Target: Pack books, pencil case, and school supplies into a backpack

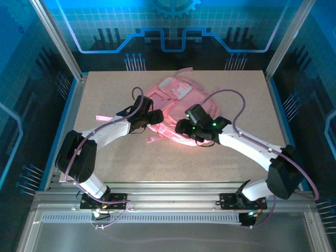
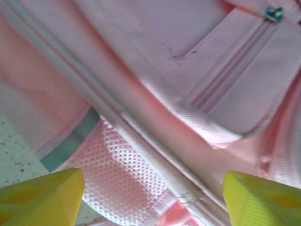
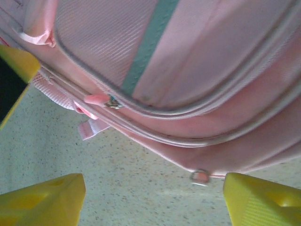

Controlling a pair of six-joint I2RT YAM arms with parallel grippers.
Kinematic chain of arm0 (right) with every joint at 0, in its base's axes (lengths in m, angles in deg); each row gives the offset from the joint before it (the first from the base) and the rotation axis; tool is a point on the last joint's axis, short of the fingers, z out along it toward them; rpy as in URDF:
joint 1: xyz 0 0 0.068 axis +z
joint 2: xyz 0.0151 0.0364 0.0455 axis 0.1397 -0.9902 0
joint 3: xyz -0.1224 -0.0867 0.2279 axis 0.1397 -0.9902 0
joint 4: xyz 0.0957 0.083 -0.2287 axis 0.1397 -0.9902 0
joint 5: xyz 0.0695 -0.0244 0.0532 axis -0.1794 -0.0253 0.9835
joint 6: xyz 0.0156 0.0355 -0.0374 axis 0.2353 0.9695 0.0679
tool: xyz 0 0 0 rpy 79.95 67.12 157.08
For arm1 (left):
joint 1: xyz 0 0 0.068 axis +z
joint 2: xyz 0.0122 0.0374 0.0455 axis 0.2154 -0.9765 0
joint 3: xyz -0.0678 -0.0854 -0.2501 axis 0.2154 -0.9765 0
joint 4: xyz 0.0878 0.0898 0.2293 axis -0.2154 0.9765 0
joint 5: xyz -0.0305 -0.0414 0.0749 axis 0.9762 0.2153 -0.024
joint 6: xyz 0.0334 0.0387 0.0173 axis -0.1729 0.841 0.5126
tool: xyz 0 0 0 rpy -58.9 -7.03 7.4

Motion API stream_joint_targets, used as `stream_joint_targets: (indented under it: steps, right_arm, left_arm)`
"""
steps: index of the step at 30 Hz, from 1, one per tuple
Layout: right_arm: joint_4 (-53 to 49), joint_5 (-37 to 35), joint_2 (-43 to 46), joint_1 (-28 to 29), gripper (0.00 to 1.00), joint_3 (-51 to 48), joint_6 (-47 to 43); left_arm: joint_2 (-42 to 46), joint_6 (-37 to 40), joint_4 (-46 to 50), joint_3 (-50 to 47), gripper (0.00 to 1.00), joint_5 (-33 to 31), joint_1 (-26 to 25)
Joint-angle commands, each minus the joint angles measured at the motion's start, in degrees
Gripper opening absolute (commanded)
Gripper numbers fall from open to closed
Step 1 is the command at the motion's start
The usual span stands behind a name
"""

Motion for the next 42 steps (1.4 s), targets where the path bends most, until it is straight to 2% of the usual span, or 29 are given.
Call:
stream_joint_targets:
  steps: [1,3,8,16,22,25,28,34,38,42]
  right_arm:
    - [-0.6,-5.3,-4.4,2.2,0.77,5.4,7.0]
    - [-3.1,-5.8,-8.1,2.6,0.77,9.1,8.8]
    - [-14.4,-10.8,-18.0,3.6,0.81,20.4,9.7]
    - [-26.3,-21.9,-30.6,5.5,0.87,34.1,9.8]
    - [-37.5,-25.0,-40.9,5.5,0.92,44.8,7.4]
    - [-46.5,-27.6,-45.2,5.5,0.99,50.1,9.3]
    - [-46.6,-27.9,-44.0,5.5,0.99,48.1,8.2]
    - [-37.3,-25.7,-33.4,5.3,0.92,33.7,4.9]
    - [-27.4,-19.1,-27.0,4.7,0.76,23.8,1.7]
    - [-18.7,-14.4,-23.9,3.0,0.58,18.4,-0.8]
  left_arm:
    - [-1.6,-2.0,-6.5,-1.2,0.71,-1.6,1.2]
    - [-2.9,-2.2,-8.2,-1.2,0.64,-1.1,1.2]
    - [-4.8,-4.5,-13.4,-2.5,0.37,2.8,1.2]
    - [-4.3,-7.4,-18.0,-7.2,0.36,5.9,0.8]
    - [-3.8,-7.3,-19.0,-8.1,0.38,4.9,0.9]
    - [-4.4,-6.9,-18.5,-6.9,0.39,4.5,1.1]
    - [-4.6,-6.3,-17.6,-5.3,0.39,4.4,1.5]
    - [-5.0,-5.6,-16.2,-3.0,0.4,3.8,2.3]
    - [-5.3,-5.7,-15.7,-2.1,0.41,3.7,2.5]
    - [-5.7,-6.0,-15.4,-1.7,0.41,4.2,2.4]
